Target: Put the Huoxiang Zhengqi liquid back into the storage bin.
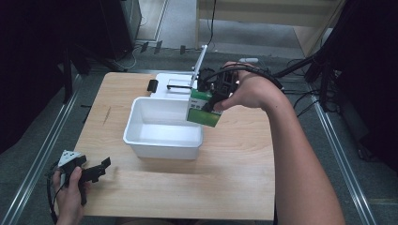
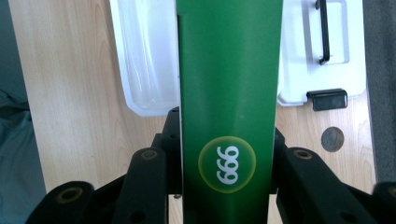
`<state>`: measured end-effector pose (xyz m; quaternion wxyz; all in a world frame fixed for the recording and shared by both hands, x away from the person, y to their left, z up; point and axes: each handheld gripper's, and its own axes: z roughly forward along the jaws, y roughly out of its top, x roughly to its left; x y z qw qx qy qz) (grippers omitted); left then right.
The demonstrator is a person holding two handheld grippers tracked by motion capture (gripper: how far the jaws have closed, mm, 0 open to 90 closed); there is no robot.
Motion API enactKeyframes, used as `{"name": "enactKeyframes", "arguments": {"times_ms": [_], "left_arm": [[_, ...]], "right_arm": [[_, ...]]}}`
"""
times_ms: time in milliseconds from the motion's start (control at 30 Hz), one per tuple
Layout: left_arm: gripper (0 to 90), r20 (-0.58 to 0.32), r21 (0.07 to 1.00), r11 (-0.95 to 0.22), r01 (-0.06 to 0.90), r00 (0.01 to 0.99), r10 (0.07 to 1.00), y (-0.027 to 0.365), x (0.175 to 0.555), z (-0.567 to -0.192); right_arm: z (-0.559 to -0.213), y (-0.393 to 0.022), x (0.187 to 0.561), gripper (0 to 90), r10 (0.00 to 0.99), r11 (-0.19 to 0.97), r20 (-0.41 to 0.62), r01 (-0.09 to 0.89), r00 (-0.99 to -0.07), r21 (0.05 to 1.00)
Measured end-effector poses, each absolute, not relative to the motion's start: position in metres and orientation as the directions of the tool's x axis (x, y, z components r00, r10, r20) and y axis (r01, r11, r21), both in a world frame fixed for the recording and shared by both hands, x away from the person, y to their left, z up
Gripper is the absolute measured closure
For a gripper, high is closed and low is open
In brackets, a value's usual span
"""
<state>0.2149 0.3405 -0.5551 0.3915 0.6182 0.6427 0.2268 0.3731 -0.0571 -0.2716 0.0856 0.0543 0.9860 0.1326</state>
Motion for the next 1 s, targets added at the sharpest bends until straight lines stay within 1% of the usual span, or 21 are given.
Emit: {"name": "enactKeyframes", "arguments": {"times_ms": [167, 267, 367, 567, 700, 833, 1000], "left_arm": [[1.0, -0.224, 0.775, 0.134, 0.617, 0.071, 0.972, 0.341, 0.215, -0.555], [1.0, -0.224, 0.775, 0.133, 0.618, 0.071, 0.972, 0.341, 0.215, -0.555], [1.0, -0.223, 0.775, 0.132, 0.618, 0.072, 0.972, 0.341, 0.215, -0.555], [1.0, -0.224, 0.775, 0.132, 0.618, 0.073, 0.972, 0.341, 0.215, -0.555], [1.0, -0.225, 0.775, 0.132, 0.619, 0.074, 0.971, 0.341, 0.215, -0.555], [1.0, -0.227, 0.774, 0.133, 0.619, 0.075, 0.971, 0.341, 0.215, -0.555], [1.0, -0.229, 0.775, 0.136, 0.617, 0.073, 0.971, 0.341, 0.215, -0.555]], "right_arm": [[-0.271, -0.047, 0.374, 65.5, 0.121, 0.961, -0.155, 0.076, -0.98, 0.266], [-0.273, -0.035, 0.375, 65.4, 0.09, 0.964, -0.153, 0.047, -0.984, 0.262], [-0.274, -0.029, 0.375, 65.5, 0.083, 0.965, -0.15, 0.041, -0.985, 0.261], [-0.284, -0.009, 0.378, 65.5, 0.01, 0.966, -0.146, -0.028, -0.989, 0.258], [-0.289, -0.003, 0.379, 65.5, -0.011, 0.966, -0.151, -0.05, -0.989, 0.253], [-0.294, 0.001, 0.38, 65.5, -0.009, 0.972, -0.149, -0.044, -0.989, 0.233], [-0.304, 0.003, 0.384, 65.4, -0.03, 0.976, -0.145, -0.06, -0.989, 0.207]]}}
